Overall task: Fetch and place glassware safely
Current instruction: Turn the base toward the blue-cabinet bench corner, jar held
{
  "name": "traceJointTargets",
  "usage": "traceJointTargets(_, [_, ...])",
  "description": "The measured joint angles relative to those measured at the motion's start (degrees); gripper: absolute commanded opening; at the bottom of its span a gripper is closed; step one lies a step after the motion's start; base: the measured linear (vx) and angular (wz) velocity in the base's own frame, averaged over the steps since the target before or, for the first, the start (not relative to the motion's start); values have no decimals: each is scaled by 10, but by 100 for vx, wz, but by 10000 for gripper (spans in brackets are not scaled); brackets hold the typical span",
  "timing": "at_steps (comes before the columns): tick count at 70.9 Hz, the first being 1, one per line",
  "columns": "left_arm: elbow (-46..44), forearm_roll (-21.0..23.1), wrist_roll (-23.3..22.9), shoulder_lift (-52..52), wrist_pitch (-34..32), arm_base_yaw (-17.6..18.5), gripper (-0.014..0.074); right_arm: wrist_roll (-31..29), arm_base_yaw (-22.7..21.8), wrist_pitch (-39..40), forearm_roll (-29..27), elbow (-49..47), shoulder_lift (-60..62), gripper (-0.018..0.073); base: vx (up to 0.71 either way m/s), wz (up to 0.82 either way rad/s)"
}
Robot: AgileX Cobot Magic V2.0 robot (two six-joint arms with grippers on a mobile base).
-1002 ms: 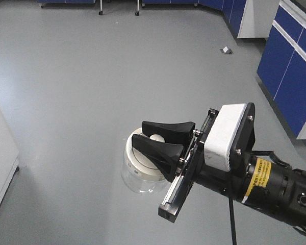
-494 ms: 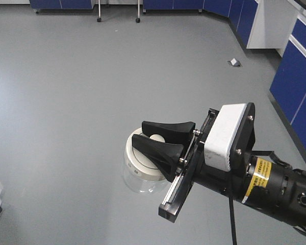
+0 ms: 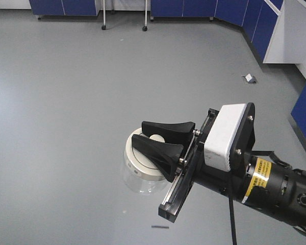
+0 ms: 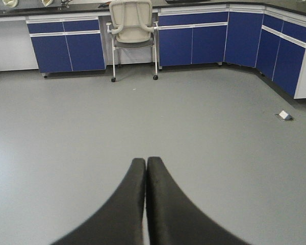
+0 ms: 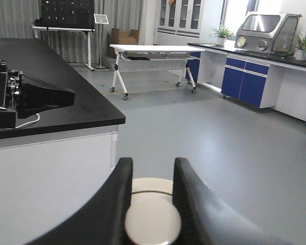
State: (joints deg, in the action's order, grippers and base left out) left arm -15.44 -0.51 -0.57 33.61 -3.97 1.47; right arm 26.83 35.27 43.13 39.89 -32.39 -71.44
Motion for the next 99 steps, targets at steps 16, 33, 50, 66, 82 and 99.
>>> traceJointTargets(16, [0, 0, 0, 0, 0, 0, -7, 0, 0, 0, 0, 0, 0, -4, 54, 1])
traceJointTargets(33, [0, 0, 0, 0, 1, 0, -7, 0, 0, 0, 0, 0, 0, -4, 55, -2])
traceJointTargets(50, [0, 0, 0, 0, 2, 0, -7, 0, 0, 0, 0, 0, 0, -4, 58, -5])
traceJointTargets(66, [0, 0, 0, 0, 2, 0, -7, 0, 0, 0, 0, 0, 0, -4, 59, -4])
traceJointTargets(82, [0, 0, 0, 0, 2, 0, -7, 0, 0, 0, 0, 0, 0, -4, 59, -3])
traceJointTargets(99, [0, 0, 0, 0, 2, 0, -7, 0, 0, 0, 0, 0, 0, -4, 59, -2])
